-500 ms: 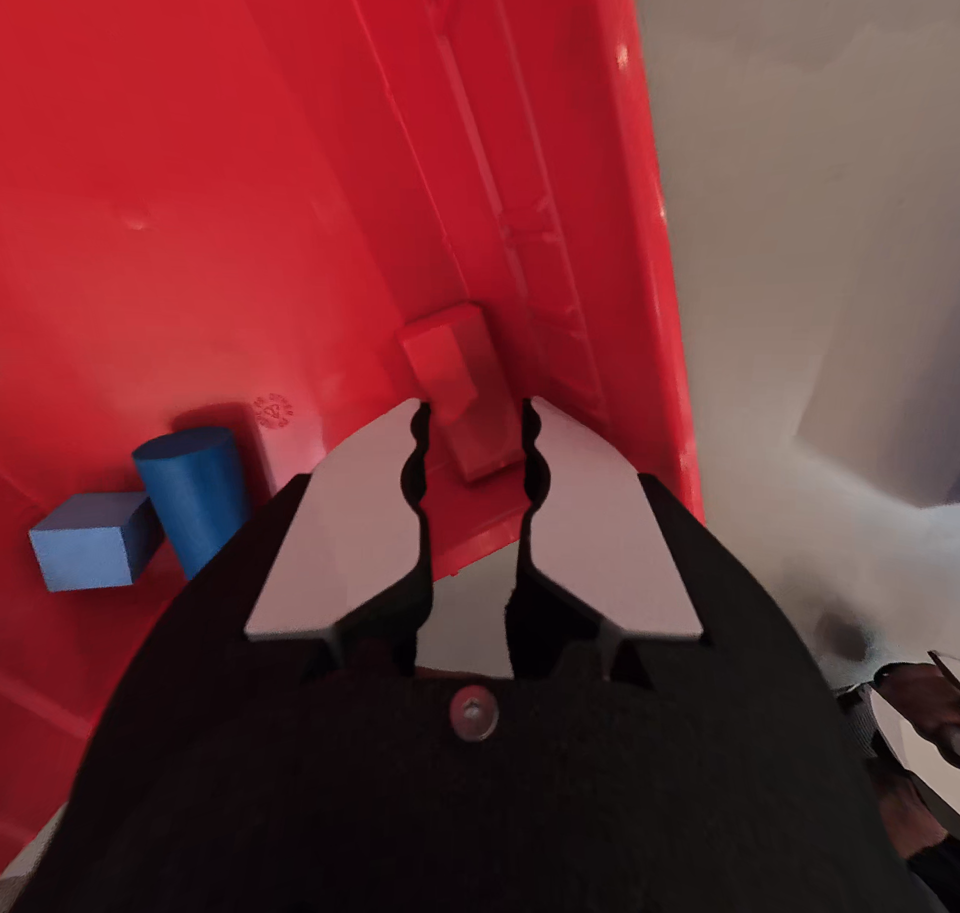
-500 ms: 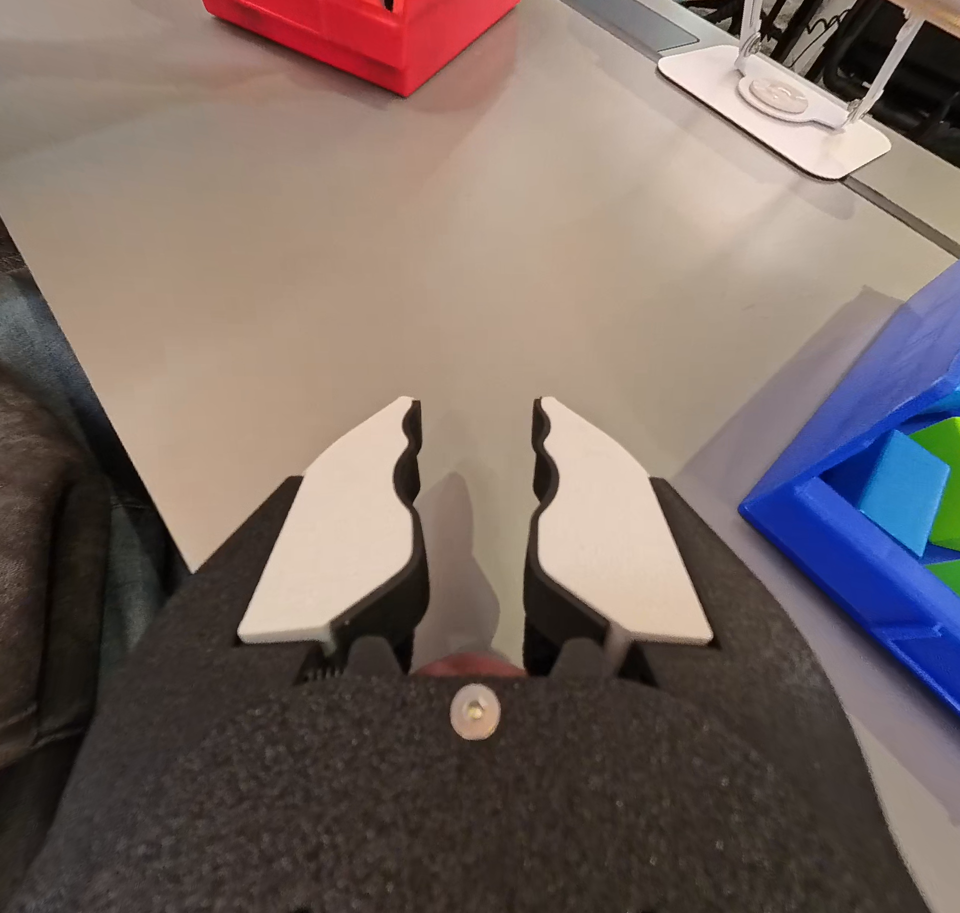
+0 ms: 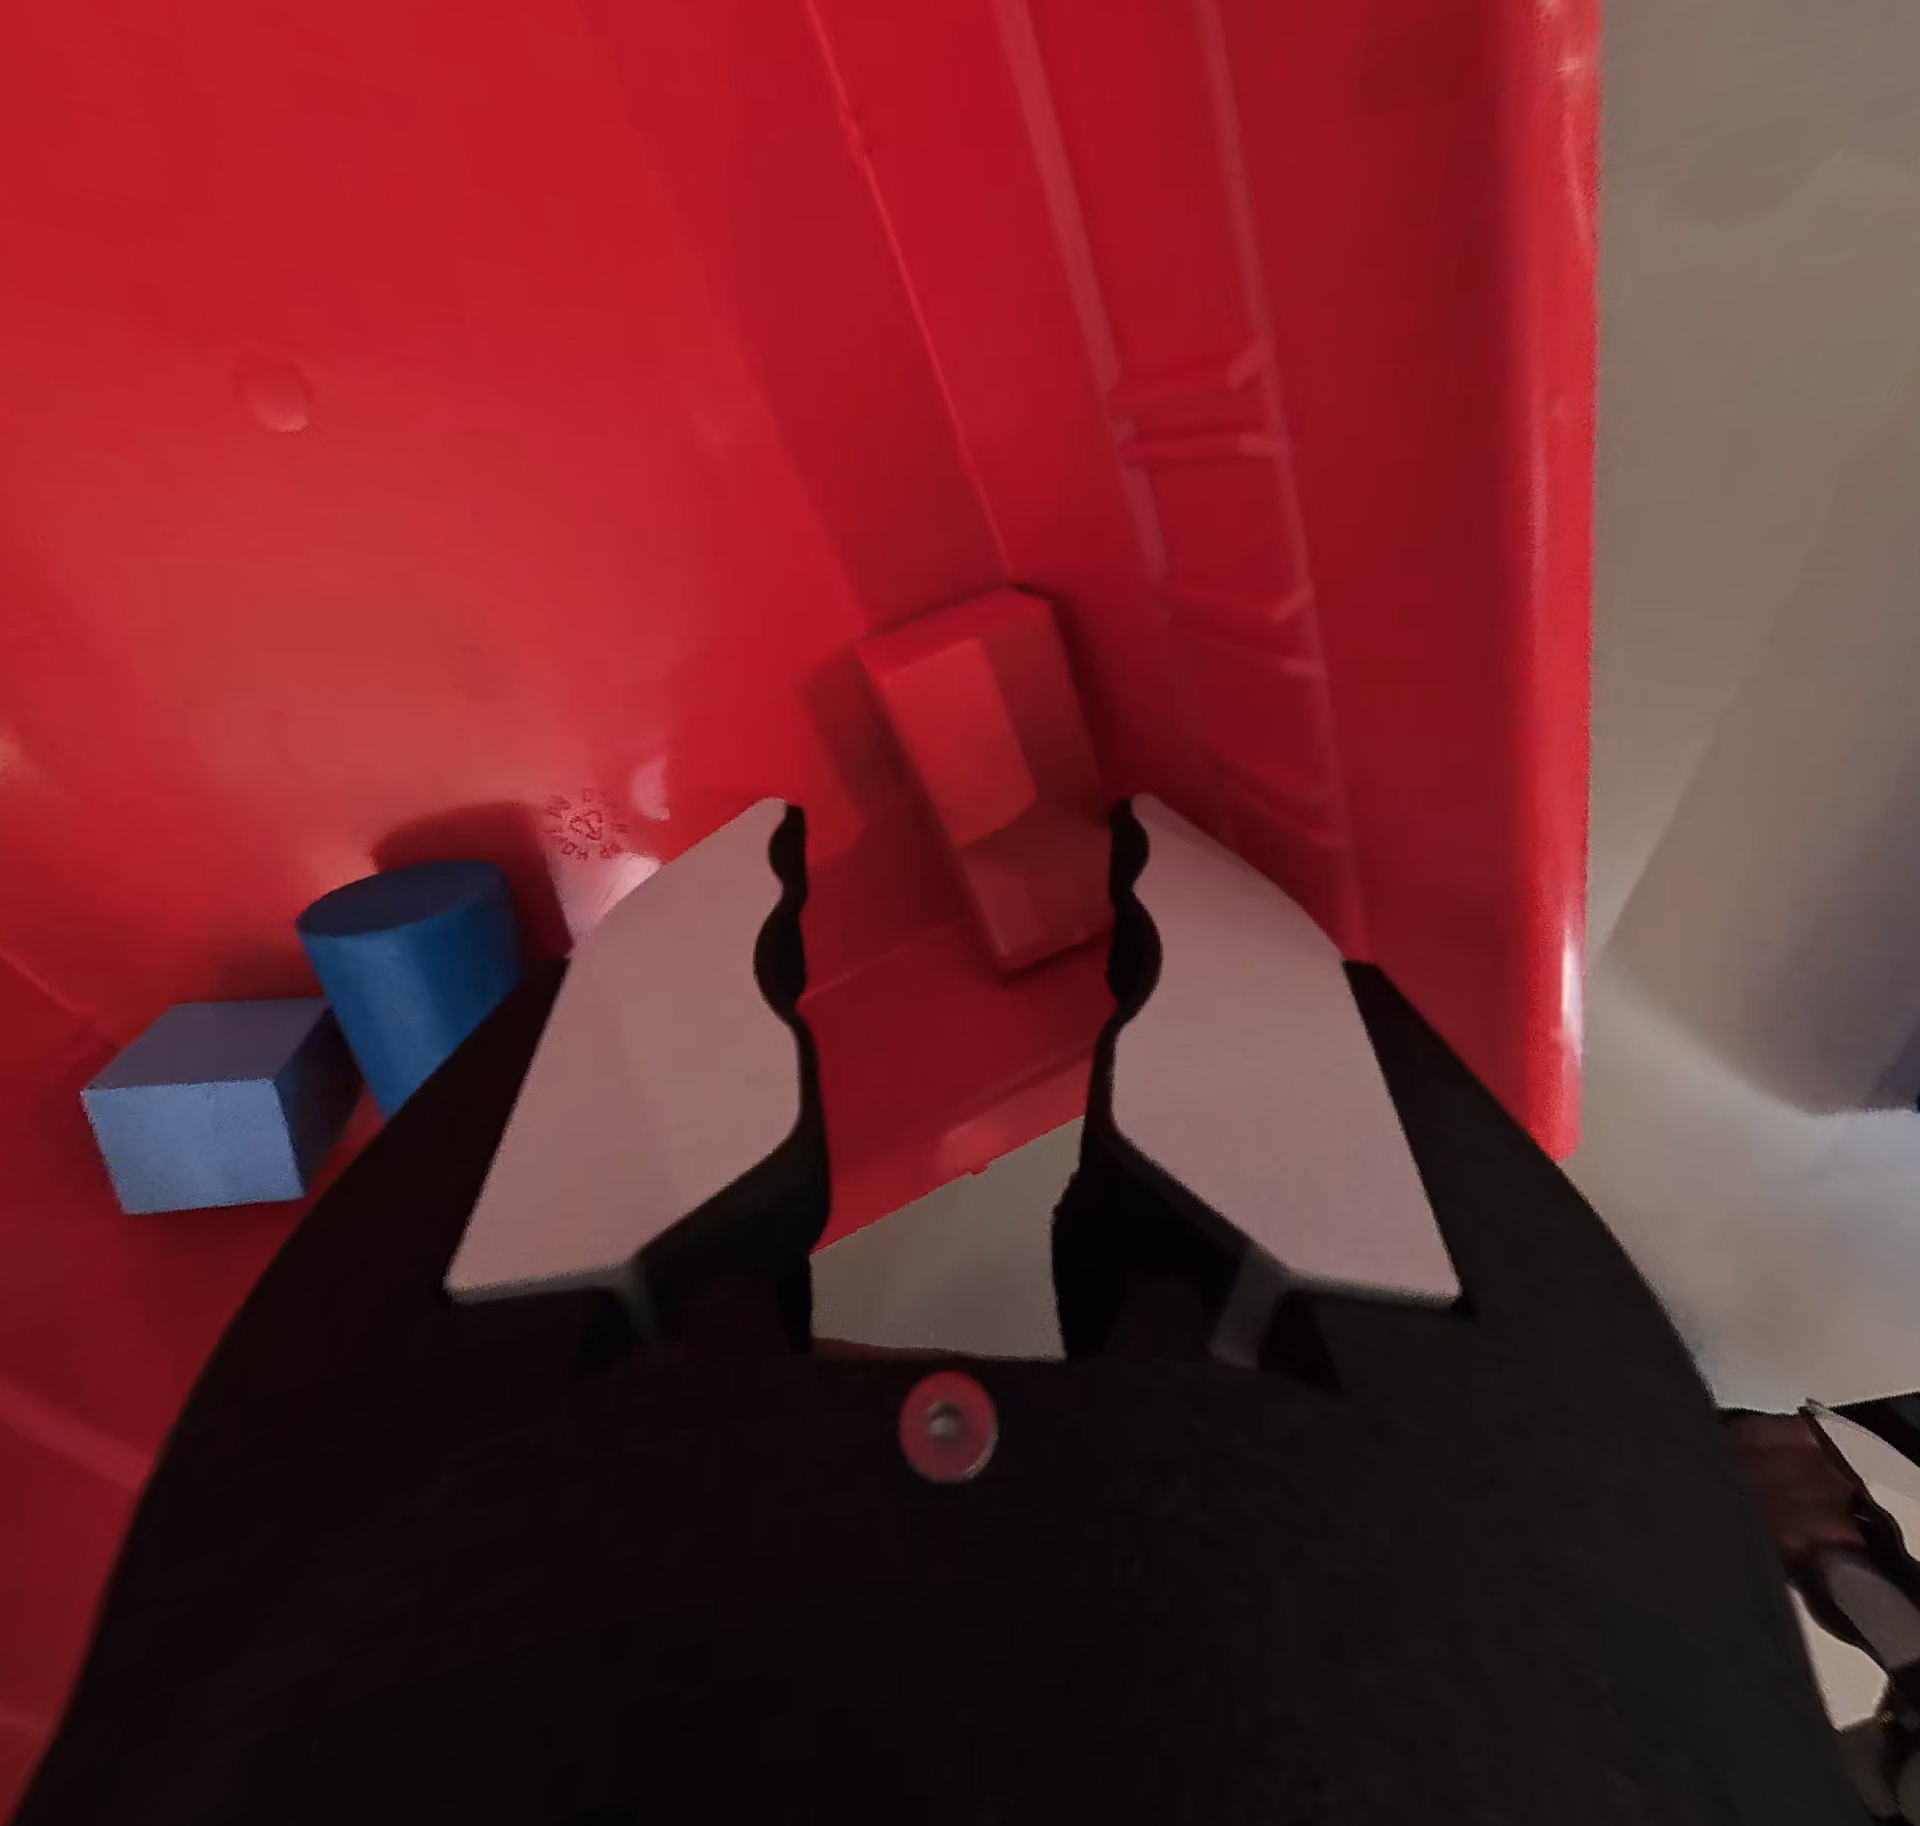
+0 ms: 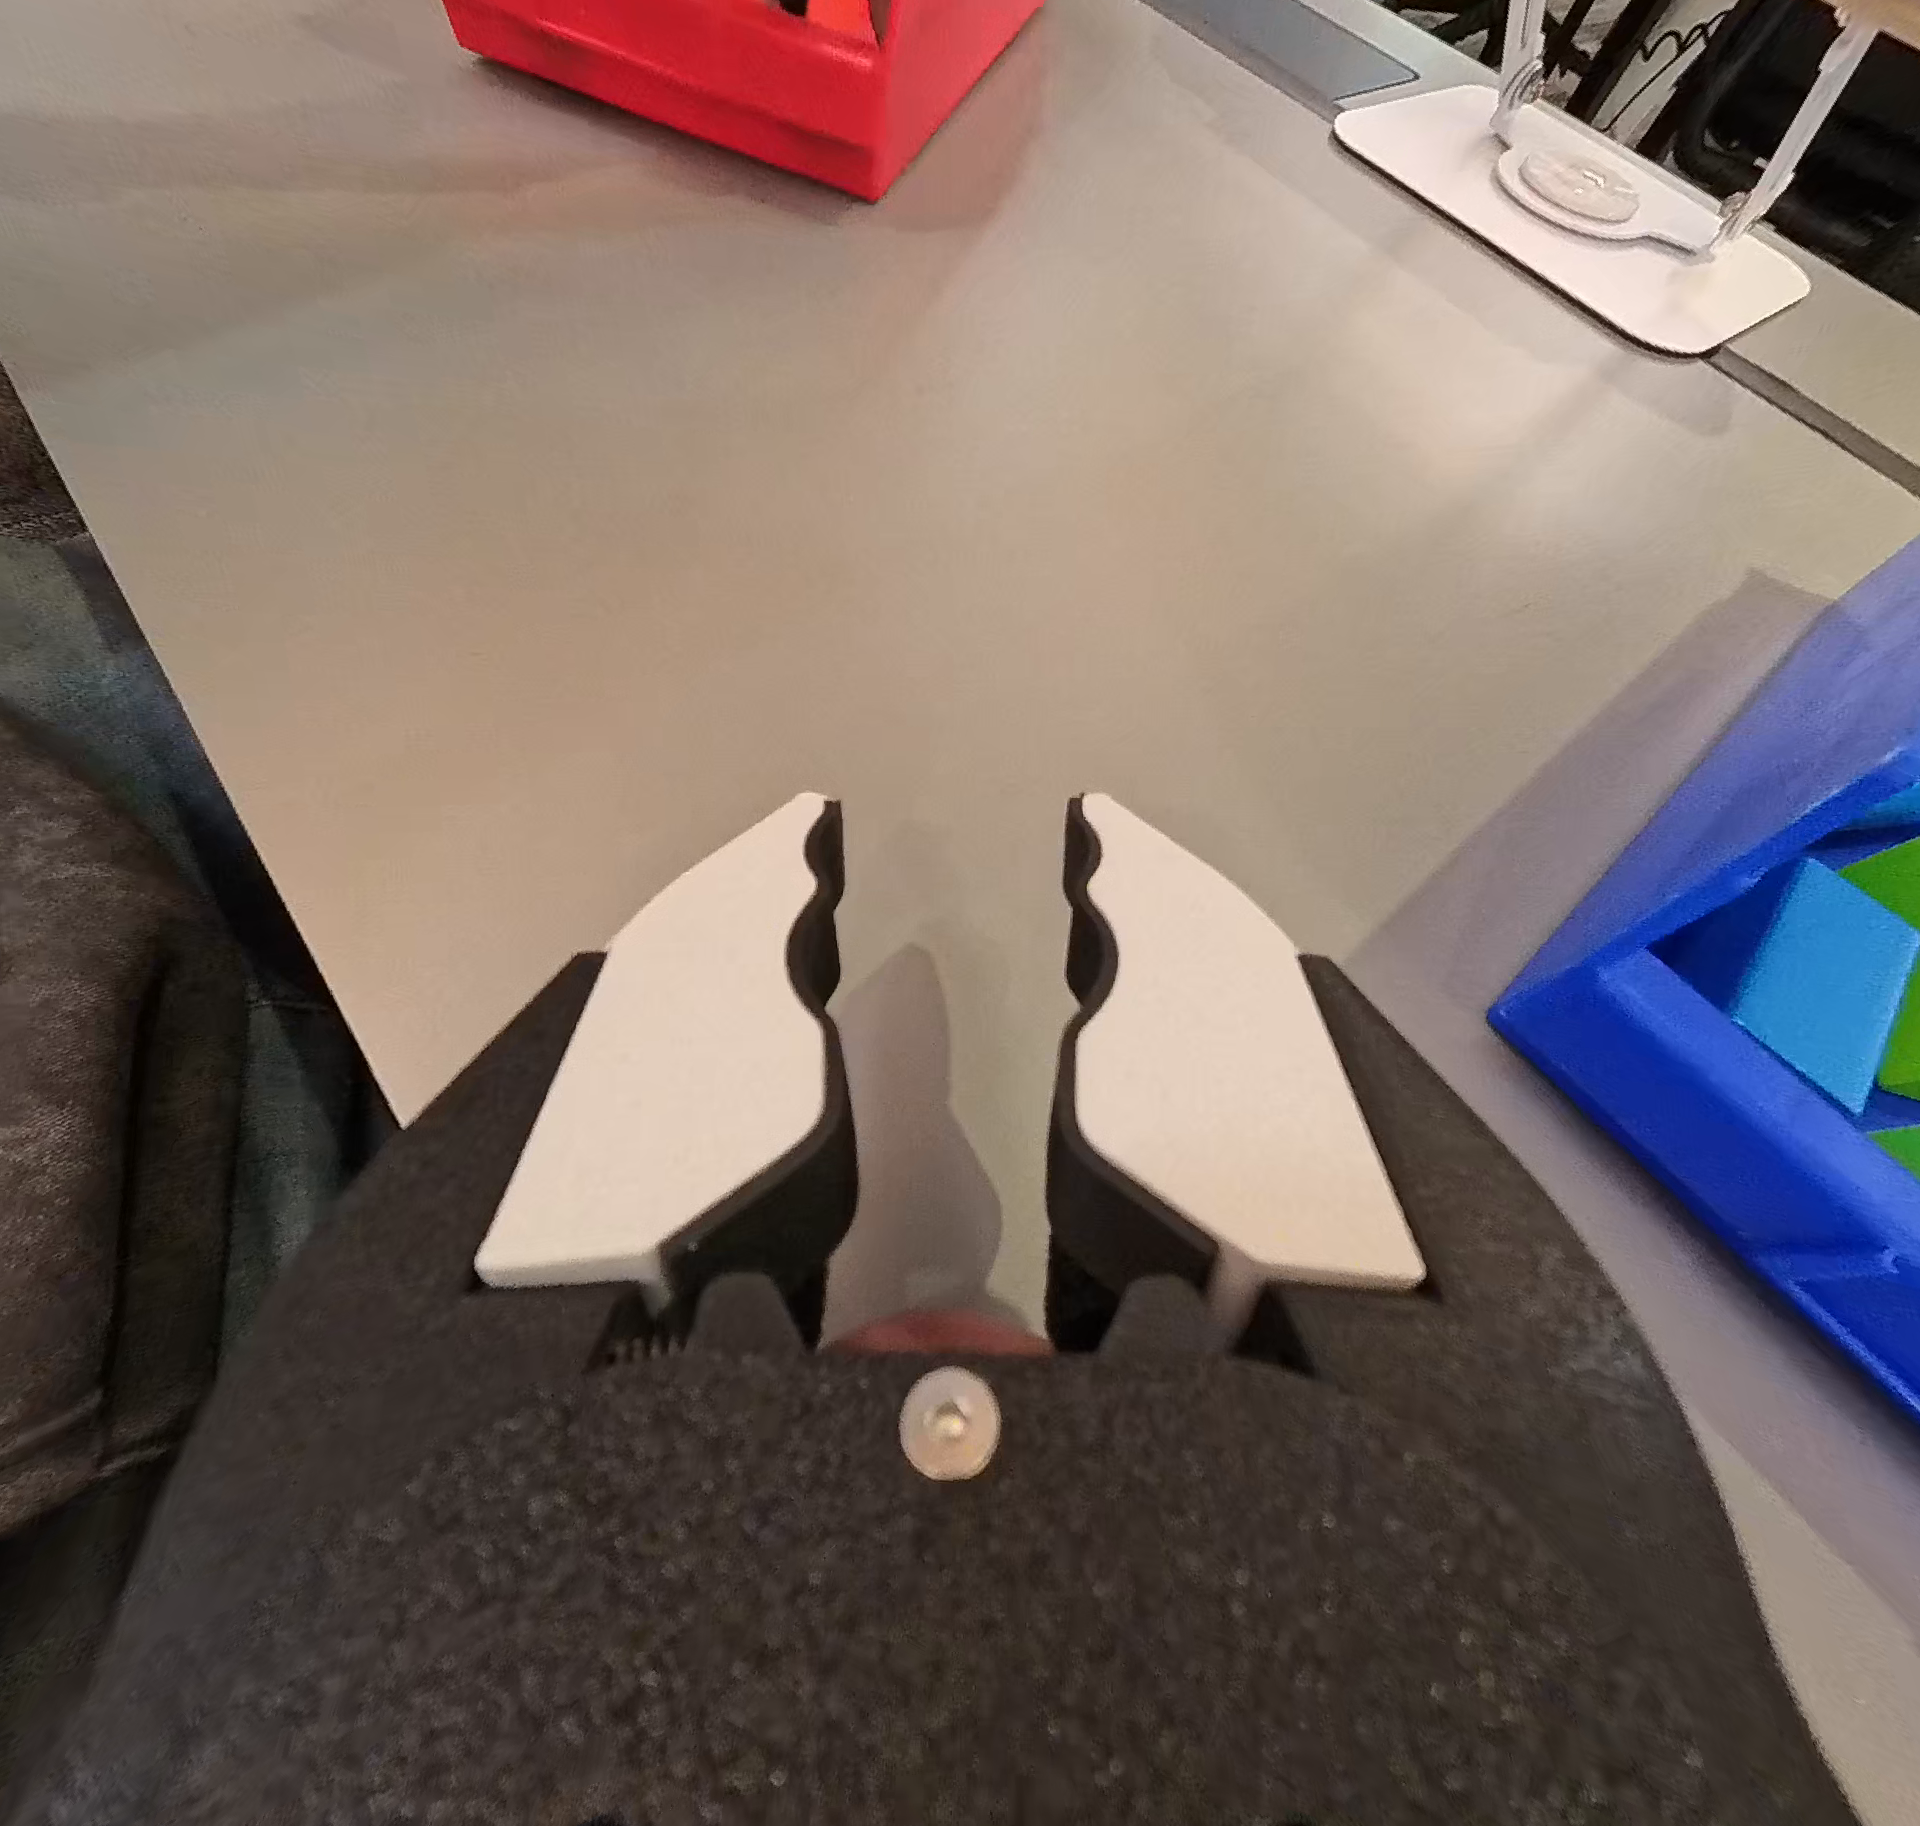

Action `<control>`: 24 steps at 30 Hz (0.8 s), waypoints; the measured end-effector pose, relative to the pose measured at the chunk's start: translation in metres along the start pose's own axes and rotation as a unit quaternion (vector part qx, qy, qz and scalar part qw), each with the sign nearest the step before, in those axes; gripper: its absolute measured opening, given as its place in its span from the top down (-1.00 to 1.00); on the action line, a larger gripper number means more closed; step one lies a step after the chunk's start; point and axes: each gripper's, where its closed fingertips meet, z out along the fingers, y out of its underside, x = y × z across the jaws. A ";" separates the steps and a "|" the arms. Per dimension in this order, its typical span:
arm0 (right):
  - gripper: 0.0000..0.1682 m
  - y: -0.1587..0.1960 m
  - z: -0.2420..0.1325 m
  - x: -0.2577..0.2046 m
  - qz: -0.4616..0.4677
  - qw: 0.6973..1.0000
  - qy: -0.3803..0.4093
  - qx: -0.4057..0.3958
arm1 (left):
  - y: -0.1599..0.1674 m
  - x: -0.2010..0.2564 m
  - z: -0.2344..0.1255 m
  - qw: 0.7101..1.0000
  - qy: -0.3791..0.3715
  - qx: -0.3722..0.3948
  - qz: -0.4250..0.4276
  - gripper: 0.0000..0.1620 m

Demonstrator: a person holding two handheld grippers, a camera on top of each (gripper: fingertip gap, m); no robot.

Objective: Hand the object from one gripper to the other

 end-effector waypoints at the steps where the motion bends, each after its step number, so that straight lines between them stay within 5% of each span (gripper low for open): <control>1: 0.52 0.000 0.000 0.000 -0.001 1.000 0.000 -0.002 | 0.000 -0.001 0.000 1.000 -0.002 -0.003 0.001 0.30; 9: 0.52 0.005 0.001 0.000 -0.009 1.000 0.003 -0.015 | 0.005 -0.010 0.002 0.999 0.021 -0.029 -0.017 0.15; 14: 0.51 0.008 0.003 0.002 -0.004 1.000 0.001 -0.019 | 0.007 -0.014 -0.002 1.000 0.007 -0.025 -0.003 0.22; 18: 0.51 0.009 0.004 0.000 -0.008 1.000 0.002 -0.024 | 0.006 -0.002 -0.003 1.000 0.003 -0.003 0.016 0.60; 24: 0.51 0.010 0.005 -0.005 -0.019 0.999 -0.002 -0.029 | 0.003 0.001 0.001 0.999 0.033 -0.004 0.007 0.58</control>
